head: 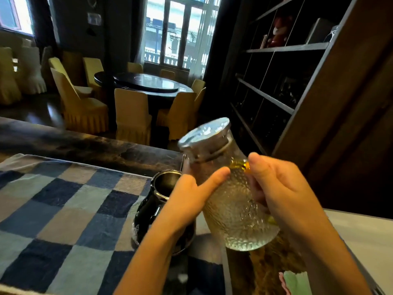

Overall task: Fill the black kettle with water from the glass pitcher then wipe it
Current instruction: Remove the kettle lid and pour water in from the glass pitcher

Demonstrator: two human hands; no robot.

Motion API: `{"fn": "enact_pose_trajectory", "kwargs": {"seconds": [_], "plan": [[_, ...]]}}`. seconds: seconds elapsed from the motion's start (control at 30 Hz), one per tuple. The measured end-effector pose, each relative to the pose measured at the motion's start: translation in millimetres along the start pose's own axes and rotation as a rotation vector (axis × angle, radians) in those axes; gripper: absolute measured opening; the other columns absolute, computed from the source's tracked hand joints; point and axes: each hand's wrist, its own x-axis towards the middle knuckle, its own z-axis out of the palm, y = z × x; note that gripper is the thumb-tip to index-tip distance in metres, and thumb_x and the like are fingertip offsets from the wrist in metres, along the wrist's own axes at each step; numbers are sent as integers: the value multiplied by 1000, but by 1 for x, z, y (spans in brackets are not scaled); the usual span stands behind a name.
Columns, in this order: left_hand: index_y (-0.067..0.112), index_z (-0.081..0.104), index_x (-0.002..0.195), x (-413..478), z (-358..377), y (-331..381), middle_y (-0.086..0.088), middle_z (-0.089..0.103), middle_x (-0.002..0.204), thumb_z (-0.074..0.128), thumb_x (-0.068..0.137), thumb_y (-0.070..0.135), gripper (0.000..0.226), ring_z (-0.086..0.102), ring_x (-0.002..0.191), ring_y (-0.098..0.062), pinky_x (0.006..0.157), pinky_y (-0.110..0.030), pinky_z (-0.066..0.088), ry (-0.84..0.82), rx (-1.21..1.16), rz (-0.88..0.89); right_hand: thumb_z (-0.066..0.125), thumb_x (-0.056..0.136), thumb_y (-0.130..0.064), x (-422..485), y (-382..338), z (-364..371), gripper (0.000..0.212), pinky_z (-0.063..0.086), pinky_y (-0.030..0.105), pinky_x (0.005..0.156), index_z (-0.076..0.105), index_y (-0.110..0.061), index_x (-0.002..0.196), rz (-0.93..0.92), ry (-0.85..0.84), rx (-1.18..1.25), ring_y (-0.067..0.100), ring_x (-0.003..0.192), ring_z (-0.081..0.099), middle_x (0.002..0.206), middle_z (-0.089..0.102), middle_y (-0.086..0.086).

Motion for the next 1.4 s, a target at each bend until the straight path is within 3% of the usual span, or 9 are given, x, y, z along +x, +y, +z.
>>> {"fn": "enact_pose_trajectory", "kwargs": {"seconds": [0.1,0.2,0.33,0.5,0.57,0.73,0.9,1.03,1.4], "plan": [[21,56,118,0,-18,28,7,71,102,71,49,41,73,69,90,-2,68,-13,53,70,-91,97,40,94,-38,7,-30,18,45,28,18,41,44,-16,55,-149,-9,8,6,42,33,46,37,-6],[24,61,105,3,-47,63,13,73,92,71,46,41,62,69,86,0,65,-15,55,93,-57,200,38,97,-32,21,-53,42,43,28,15,41,44,-14,58,-253,-22,97,3,40,33,46,37,-7],[17,56,115,7,-93,101,8,68,96,62,60,33,58,68,83,2,71,-18,58,86,6,292,36,98,-30,49,-71,90,45,27,11,39,44,-16,56,-279,-98,292,1,34,34,40,38,-9],[21,64,98,21,-169,116,11,72,83,75,72,35,32,67,81,4,71,-14,54,68,148,289,34,101,-26,63,-73,185,49,27,10,36,44,-19,53,-205,-287,524,-1,30,33,36,38,-8],[27,69,88,24,-203,117,15,74,82,82,56,47,40,68,84,2,73,-15,55,7,188,239,34,102,-23,66,-67,219,48,27,12,37,42,-17,55,-150,-351,554,0,32,33,38,37,-9],[17,57,110,20,-273,100,11,74,85,68,64,28,49,67,84,3,69,-10,51,9,302,101,36,102,-18,75,-46,290,48,30,16,38,38,-17,54,-16,-478,587,2,34,32,40,35,-11],[31,57,103,16,-334,69,22,72,91,82,52,45,58,65,92,6,90,-23,52,38,487,-51,42,101,-22,75,-13,352,52,49,56,63,41,-21,49,41,-642,472,10,38,43,40,41,-9],[39,51,104,14,-357,52,16,66,100,75,72,8,50,60,92,16,83,-8,50,-58,604,-152,45,100,-29,68,13,384,52,45,24,50,42,-21,49,175,-678,369,14,42,46,44,44,-6],[36,44,112,-1,-365,25,25,53,106,71,77,4,54,53,87,29,71,5,40,-121,589,-182,43,100,-30,52,26,405,48,43,16,59,45,-23,52,251,-751,305,8,49,49,50,48,-4]]}}
